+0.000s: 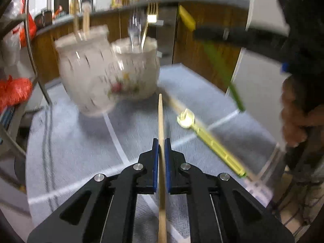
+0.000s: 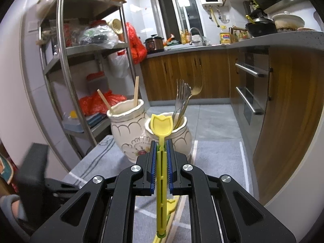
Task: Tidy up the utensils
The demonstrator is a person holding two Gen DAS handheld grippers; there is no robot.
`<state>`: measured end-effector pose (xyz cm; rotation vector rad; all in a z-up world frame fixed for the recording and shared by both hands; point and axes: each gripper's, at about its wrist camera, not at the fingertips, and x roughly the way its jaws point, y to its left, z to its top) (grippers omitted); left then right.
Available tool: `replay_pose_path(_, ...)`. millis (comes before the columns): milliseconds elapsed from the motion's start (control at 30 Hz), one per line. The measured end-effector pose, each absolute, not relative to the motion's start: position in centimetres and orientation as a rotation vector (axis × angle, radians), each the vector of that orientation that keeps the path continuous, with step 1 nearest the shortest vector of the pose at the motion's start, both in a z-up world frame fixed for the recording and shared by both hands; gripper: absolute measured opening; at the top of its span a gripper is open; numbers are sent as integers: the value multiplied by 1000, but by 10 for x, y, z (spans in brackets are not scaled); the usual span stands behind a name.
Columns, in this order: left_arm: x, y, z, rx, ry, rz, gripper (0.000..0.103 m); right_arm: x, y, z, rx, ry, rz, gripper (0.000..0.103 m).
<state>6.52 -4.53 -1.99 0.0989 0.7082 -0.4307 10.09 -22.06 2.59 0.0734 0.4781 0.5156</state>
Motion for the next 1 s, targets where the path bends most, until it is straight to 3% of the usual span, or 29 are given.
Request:
replay_pose_path(400, 41, 10, 47, 32, 267, -421, 6, 115, -220, 46, 132, 372, 503, 10)
replay_pose_path(700, 67, 47, 86, -56, 188, -384, 6, 152, -209, 62, 132, 299, 513, 10)
replay_pose_path(1000, 153, 62, 90, -145, 172, -352, 6, 200, -195, 65, 181, 258, 534, 10)
